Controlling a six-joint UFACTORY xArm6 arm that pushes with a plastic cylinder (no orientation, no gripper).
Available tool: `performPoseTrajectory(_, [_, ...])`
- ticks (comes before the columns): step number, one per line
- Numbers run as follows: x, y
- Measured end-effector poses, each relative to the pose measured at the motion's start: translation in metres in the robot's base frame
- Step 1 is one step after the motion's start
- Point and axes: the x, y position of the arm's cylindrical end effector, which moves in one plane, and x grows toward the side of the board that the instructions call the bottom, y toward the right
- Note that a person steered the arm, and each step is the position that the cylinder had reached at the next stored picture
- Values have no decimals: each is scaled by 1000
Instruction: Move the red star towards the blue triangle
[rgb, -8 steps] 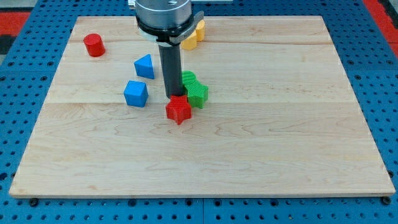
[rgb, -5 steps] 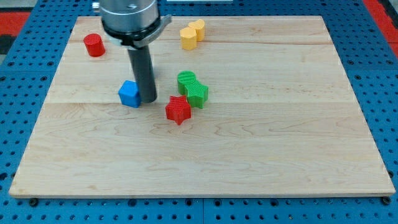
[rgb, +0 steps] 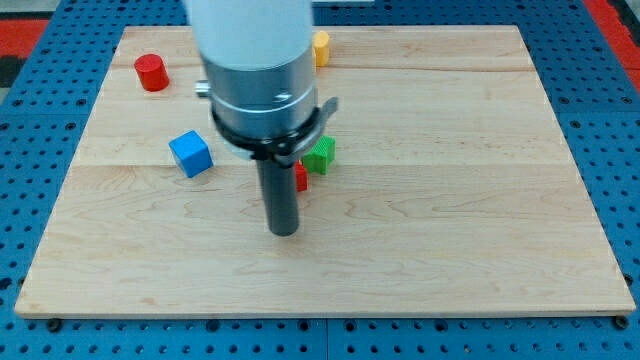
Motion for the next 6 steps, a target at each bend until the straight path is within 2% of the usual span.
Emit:
performPoseTrajectory(3, [-59,-20])
performPoseTrajectory(6, [-54,9])
